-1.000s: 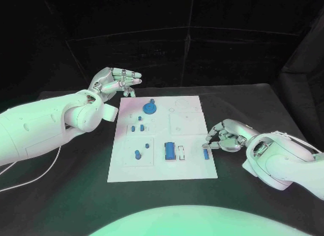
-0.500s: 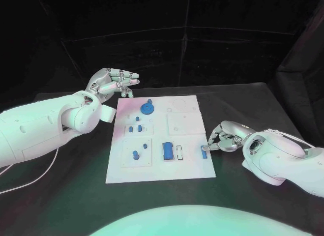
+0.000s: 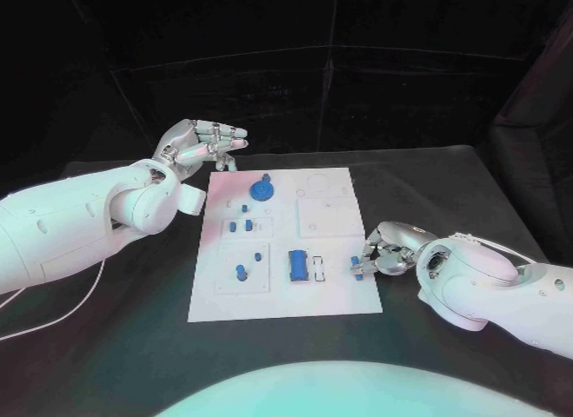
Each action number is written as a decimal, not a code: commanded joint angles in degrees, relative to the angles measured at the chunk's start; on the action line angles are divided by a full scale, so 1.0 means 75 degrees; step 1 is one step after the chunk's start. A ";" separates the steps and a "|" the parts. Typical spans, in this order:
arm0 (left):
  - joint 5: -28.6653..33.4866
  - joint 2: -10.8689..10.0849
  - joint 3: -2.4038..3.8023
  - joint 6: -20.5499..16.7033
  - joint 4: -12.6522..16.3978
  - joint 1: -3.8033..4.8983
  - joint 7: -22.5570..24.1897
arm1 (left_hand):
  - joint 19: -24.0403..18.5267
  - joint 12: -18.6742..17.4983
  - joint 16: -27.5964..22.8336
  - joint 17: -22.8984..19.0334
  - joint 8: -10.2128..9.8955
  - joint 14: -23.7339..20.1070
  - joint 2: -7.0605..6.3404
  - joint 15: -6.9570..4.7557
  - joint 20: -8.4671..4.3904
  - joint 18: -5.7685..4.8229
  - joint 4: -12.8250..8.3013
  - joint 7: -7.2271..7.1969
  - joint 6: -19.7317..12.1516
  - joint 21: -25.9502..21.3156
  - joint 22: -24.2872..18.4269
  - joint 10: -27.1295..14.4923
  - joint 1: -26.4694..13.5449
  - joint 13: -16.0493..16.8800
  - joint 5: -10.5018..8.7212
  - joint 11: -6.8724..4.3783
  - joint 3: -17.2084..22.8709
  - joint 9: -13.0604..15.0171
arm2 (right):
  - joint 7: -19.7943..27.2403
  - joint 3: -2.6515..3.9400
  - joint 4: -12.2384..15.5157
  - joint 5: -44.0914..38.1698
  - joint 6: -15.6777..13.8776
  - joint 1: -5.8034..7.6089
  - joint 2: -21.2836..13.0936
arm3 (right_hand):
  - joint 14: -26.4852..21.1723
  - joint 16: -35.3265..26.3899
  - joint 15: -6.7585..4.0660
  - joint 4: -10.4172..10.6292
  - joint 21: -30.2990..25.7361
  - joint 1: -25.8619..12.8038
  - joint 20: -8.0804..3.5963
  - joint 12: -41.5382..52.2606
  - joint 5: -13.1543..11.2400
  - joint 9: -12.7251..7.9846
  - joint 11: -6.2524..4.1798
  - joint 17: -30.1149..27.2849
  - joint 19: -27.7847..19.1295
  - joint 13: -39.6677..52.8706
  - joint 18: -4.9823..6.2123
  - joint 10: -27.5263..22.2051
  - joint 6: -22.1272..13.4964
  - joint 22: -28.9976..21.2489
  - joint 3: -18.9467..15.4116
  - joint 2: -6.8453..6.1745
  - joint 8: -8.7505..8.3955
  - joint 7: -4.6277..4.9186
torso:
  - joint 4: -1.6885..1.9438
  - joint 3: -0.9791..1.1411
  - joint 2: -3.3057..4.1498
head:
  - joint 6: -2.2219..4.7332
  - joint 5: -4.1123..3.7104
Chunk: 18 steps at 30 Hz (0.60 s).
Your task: Assemble the parts on the task board
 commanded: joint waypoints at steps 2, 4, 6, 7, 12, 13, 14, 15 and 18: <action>0.0027 0.0000 0.0003 0.0074 0.0000 0.0009 0.0028 | -0.0048 0.0030 -0.0048 -0.0010 0.0050 -0.0060 0.0055 -0.0015 0.0019 0.0051 0.0000 0.0019 -0.0018 -0.0018 -0.0011 -0.0034 -0.0010 -0.0009 -0.0002 0.0003 -0.0055 -0.0006 | -0.0206 -0.0024 -0.0019 -0.0205 0.0425 -0.0060 0.0047 | 0.0500 -0.0006 -0.0059 -0.0066 0.0014 0.0186 -0.0054 0.0002 0.0056 0.0010 -0.0081 0.0363 -0.0008 -0.0010 -0.0031 0.0004 0.0069 0.0000 -0.0011 0.0042 -0.0054 0.0004 | -0.0010 -0.0001 -0.0004 | 0.0003 -0.0002; 0.0027 0.0001 0.0002 0.0075 -0.0001 0.0009 0.0028 | -0.0048 0.0030 -0.0048 -0.0010 0.0050 -0.0060 0.0055 -0.0015 0.0019 0.0051 0.0000 0.0019 -0.0018 -0.0018 -0.0011 -0.0034 -0.0010 -0.0009 -0.0002 0.0003 -0.0055 -0.0006 | -0.0248 -0.0024 -0.0028 -0.0296 0.0482 -0.0067 0.0068 | 0.0500 -0.0009 -0.0065 -0.0119 0.0013 0.0284 -0.0062 -0.0002 0.0068 0.0032 -0.0087 0.0360 -0.0008 -0.0008 -0.0032 0.0004 0.0077 0.0001 -0.0002 0.0063 -0.0064 0.0001 | -0.0009 -0.0004 -0.0009 | -0.0001 -0.0005; 0.0027 0.0002 0.0001 0.0077 -0.0002 0.0008 0.0027 | -0.0048 0.0030 -0.0048 -0.0010 0.0050 -0.0060 0.0055 -0.0015 0.0019 0.0051 0.0000 0.0019 -0.0018 -0.0018 -0.0011 -0.0034 -0.0010 -0.0009 -0.0002 0.0003 -0.0055 -0.0006 | -0.0306 -0.0024 -0.0038 -0.0447 0.0568 -0.0073 0.0103 | 0.0500 -0.0011 -0.0079 -0.0262 0.0012 0.0530 -0.0073 -0.0011 0.0062 0.0058 -0.0102 0.0362 -0.0007 -0.0007 -0.0032 0.0001 0.0081 0.0002 0.0073 0.0123 -0.0080 -0.0012 | -0.0002 -0.0001 -0.0008 | -0.0001 -0.0005; 0.0027 0.0002 0.0001 0.0078 -0.0002 0.0008 0.0027 | -0.0048 0.0030 -0.0048 -0.0010 0.0050 -0.0060 0.0055 -0.0015 0.0019 0.0051 0.0000 0.0019 -0.0018 -0.0018 -0.0011 -0.0034 -0.0010 -0.0009 -0.0002 0.0003 -0.0055 -0.0006 | -0.0330 -0.0024 -0.0044 -0.0532 0.0612 -0.0075 0.0124 | 0.0499 -0.0013 -0.0088 -0.0364 0.0012 0.0704 -0.0081 -0.0022 -0.0011 0.0071 -0.0111 0.0360 -0.0006 -0.0010 -0.0032 -0.0005 0.0085 0.0006 0.0146 0.0175 -0.0090 -0.0019 | -0.0002 0.0000 -0.0008 | -0.0001 -0.0004; 0.0027 -0.0002 -0.0001 0.0082 -0.0004 0.0007 0.0024 | -0.0048 0.0030 -0.0048 -0.0010 0.0050 -0.0060 0.0055 -0.0015 0.0019 0.0051 0.0000 0.0019 -0.0018 -0.0018 -0.0011 -0.0034 -0.0010 -0.0009 -0.0002 0.0003 -0.0055 -0.0006 | -0.0450 -0.0024 -0.0053 -0.0928 0.0776 -0.0109 0.0231 | 0.0499 -0.0018 -0.0109 -0.0703 0.0018 0.1220 -0.0106 -0.0059 -0.0371 0.0113 -0.0130 0.0364 0.0006 -0.0017 -0.0039 -0.0023 0.0106 0.0031 0.0431 0.0337 -0.0152 -0.0034 | 0.0002 0.0000 -0.0006 | 0.0003 -0.0012; 0.0027 -0.0002 -0.0001 0.0082 -0.0004 0.0007 0.0024 | -0.0048 0.0030 -0.0048 -0.0010 0.0050 -0.0060 0.0055 -0.0015 0.0019 0.0051 0.0000 0.0019 -0.0018 -0.0018 -0.0011 -0.0034 -0.0010 -0.0009 -0.0002 0.0003 -0.0055 -0.0006 | -0.0474 -0.0024 -0.0050 -0.0996 0.0798 -0.0118 0.0244 | 0.0499 -0.0020 -0.0111 -0.0764 0.0021 0.1300 -0.0110 -0.0069 -0.0439 0.0118 -0.0132 0.0363 0.0010 -0.0019 -0.0041 -0.0028 0.0111 0.0039 0.0491 0.0357 -0.0170 -0.0032 | 0.0001 0.0000 -0.0007 | 0.0004 -0.0011; 0.0027 -0.0003 -0.0001 0.0082 -0.0003 0.0007 0.0023 | -0.0048 0.0030 -0.0048 -0.0010 0.0050 -0.0060 0.0055 -0.0015 0.0019 0.0051 0.0000 0.0019 -0.0018 -0.0018 -0.0011 -0.0034 -0.0010 -0.0009 -0.0002 0.0003 -0.0055 -0.0006 | -0.0506 -0.0023 -0.0047 -0.1070 0.0819 -0.0127 0.0257 | 0.0498 -0.0023 -0.0109 -0.0801 0.0023 0.1338 -0.0112 -0.0076 -0.0485 0.0121 -0.0130 0.0359 0.0013 -0.0021 -0.0043 -0.0031 0.0116 0.0046 0.0532 0.0366 -0.0185 -0.0030 | 0.0000 -0.0004 -0.0007 | 0.0004 -0.0009; 0.0027 -0.0006 -0.0002 0.0083 -0.0002 0.0007 0.0023 | -0.0048 0.0030 -0.0048 -0.0010 0.0050 -0.0060 0.0055 -0.0015 0.0019 0.0051 0.0000 0.0019 -0.0018 -0.0018 -0.0011 -0.0034 -0.0010 -0.0009 -0.0002 0.0003 -0.0055 -0.0006 | -0.0536 -0.0023 -0.0045 -0.1130 0.0831 -0.0134 0.0268 | 0.0498 -0.0022 -0.0109 -0.0826 0.0025 0.1362 -0.0112 -0.0081 -0.0505 0.0124 -0.0130 0.0363 0.0015 -0.0023 -0.0044 -0.0033 0.0121 0.0051 0.0563 0.0373 -0.0197 -0.0029 | 0.0000 -0.0005 -0.0006 | 0.0004 -0.0010; 0.0027 -0.0013 -0.0002 0.0081 0.0001 0.0007 0.0021 | -0.0048 0.0030 -0.0048 -0.0010 0.0050 -0.0060 0.0055 -0.0015 0.0019 0.0051 0.0000 0.0019 -0.0018 -0.0018 -0.0011 -0.0034 -0.0010 -0.0009 -0.0002 0.0003 -0.0055 -0.0006 | -0.0627 -0.0023 -0.0036 -0.1268 0.0811 -0.0149 0.0287 | 0.0499 -0.0022 -0.0108 -0.0860 0.0025 0.1382 -0.0111 -0.0083 -0.0450 0.0129 -0.0130 0.0368 0.0017 -0.0018 -0.0046 -0.0033 0.0131 0.0055 0.0641 0.0414 -0.0230 -0.0027 | -0.0007 -0.0008 -0.0006 | -0.0004 -0.0007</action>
